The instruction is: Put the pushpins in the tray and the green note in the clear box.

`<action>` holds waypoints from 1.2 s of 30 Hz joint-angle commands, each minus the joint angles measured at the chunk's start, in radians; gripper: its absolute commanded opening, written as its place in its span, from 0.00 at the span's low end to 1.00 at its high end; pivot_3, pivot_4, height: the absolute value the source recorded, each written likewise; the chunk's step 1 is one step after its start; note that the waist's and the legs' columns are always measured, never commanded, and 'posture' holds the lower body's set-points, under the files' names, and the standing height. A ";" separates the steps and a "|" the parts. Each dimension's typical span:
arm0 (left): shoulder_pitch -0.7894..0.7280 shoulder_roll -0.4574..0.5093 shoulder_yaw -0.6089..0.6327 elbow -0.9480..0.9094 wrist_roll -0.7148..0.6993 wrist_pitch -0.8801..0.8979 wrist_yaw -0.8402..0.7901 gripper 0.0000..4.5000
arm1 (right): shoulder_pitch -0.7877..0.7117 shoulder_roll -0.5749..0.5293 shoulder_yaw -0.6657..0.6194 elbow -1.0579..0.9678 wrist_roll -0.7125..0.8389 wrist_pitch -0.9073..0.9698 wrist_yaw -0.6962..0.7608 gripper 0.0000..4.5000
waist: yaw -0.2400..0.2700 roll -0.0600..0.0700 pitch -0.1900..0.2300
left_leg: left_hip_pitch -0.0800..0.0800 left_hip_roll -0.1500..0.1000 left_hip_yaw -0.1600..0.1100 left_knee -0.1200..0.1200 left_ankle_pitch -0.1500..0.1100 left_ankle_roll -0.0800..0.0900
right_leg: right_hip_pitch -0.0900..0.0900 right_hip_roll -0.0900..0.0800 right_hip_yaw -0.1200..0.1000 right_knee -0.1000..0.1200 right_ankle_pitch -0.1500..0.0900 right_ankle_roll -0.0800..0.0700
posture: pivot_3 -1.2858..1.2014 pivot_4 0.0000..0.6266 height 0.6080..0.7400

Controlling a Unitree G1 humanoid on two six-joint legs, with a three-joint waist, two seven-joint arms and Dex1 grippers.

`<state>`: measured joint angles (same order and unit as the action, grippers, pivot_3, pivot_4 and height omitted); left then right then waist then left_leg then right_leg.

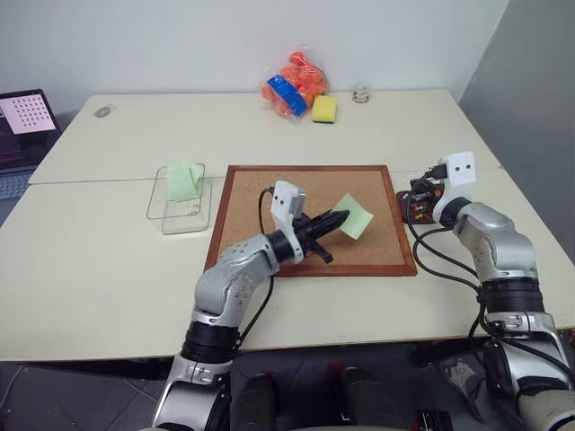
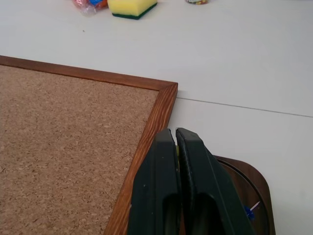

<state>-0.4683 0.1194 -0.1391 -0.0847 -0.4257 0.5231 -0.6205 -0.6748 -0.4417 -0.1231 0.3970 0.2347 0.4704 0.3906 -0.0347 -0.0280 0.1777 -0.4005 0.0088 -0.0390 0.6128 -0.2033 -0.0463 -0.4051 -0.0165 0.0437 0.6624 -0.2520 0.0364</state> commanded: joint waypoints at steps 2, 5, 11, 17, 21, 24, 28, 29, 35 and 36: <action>-0.022 0.039 -0.091 0.022 0.143 -0.170 -0.026 0.00 | -0.082 0.007 -0.032 0.124 -0.002 -0.039 -0.004 0.00 | 0.001 0.000 0.000 | 0.000 0.000 0.000 0.000 0.000 0.000 | 0.000 0.000 0.000 0.000 0.000 0.000 | 0.52 0.24 1.00; -0.021 0.032 -0.084 0.036 0.137 -0.184 -0.032 0.00 | -0.109 0.012 -0.045 0.176 0.001 -0.049 -0.005 0.05 | 0.003 0.000 0.000 | 0.000 0.000 0.000 0.000 0.000 0.000 | 0.000 0.000 0.000 0.000 0.000 0.000 | 0.52 0.24 1.00; -0.022 0.025 -0.075 0.043 0.137 -0.189 -0.031 0.00 | -0.131 0.005 -0.064 0.237 -0.001 -0.070 -0.017 0.32 | 0.003 0.000 0.000 | -0.001 0.000 0.000 0.000 0.000 0.000 | 0.000 0.000 0.000 -0.001 0.000 0.000 | 0.52 0.24 1.00; -0.021 0.023 -0.075 0.044 0.133 -0.185 -0.034 0.00 | -0.140 -0.005 -0.076 0.273 -0.018 -0.097 -0.034 0.59 | 0.002 0.000 0.000 | -0.001 0.000 0.000 0.000 0.000 0.000 | 0.000 0.000 0.000 -0.001 0.000 0.000 | 0.52 0.24 1.00; -0.024 0.026 -0.074 0.049 0.132 -0.185 -0.038 0.00 | -0.139 -0.008 -0.079 0.280 -0.020 -0.103 -0.038 0.79 | 0.002 0.000 0.000 | -0.001 0.000 0.000 0.000 0.000 0.000 | 0.000 0.000 0.000 -0.001 0.000 0.000 | 0.52 0.24 1.00; -0.024 0.030 -0.070 0.052 0.130 -0.186 -0.043 0.00 | -0.133 -0.006 -0.077 0.270 -0.017 -0.098 -0.034 0.94 | 0.002 0.000 0.000 | -0.001 0.000 0.000 0.000 0.000 0.000 | 0.000 0.000 0.000 -0.001 0.000 0.000 | 0.52 0.24 1.00; -0.029 0.032 -0.062 0.058 0.130 -0.187 -0.045 0.00 | -0.135 -0.004 -0.079 0.268 -0.010 -0.088 -0.031 0.99 | 0.002 0.000 0.000 | -0.001 0.000 0.000 0.000 0.000 0.000 | 0.000 0.000 0.000 -0.001 0.000 0.000 | 0.52 0.24 1.00; -0.030 0.032 -0.060 0.058 0.130 -0.186 -0.046 0.00 | -0.136 -0.002 -0.081 0.270 -0.006 -0.080 -0.030 0.99 | 0.002 0.000 0.000 | -0.001 0.000 0.000 0.000 0.000 0.000 | 0.000 0.000 0.000 -0.001 0.000 0.000 | 0.52 0.24 1.00; -0.030 0.030 -0.052 0.059 0.133 -0.187 -0.044 0.00 | -0.143 0.010 -0.092 0.269 0.015 -0.047 -0.026 0.99 | 0.002 0.000 0.000 | -0.001 0.000 0.000 0.000 0.000 0.000 | 0.000 0.000 0.000 -0.001 0.000 0.000 | 0.52 0.24 1.00; -0.027 0.030 -0.052 0.057 0.133 -0.188 -0.044 0.00 | -0.144 0.013 -0.096 0.269 0.021 -0.038 -0.026 0.99 | 0.002 0.000 0.000 | -0.001 0.000 0.000 0.000 0.000 0.000 | 0.000 0.000 0.000 -0.001 0.000 0.000 | 0.52 0.24 1.00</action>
<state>-0.4828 0.1529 -0.2034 -0.0048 -0.2887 0.3570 -0.6645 -0.7805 -0.4269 -0.1897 0.6826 0.2329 0.4228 0.3653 -0.0327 -0.0278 0.1778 -0.4013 0.0087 -0.0388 0.6127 -0.2034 -0.0462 -0.4051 -0.0166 0.0437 0.6614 -0.2519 0.0362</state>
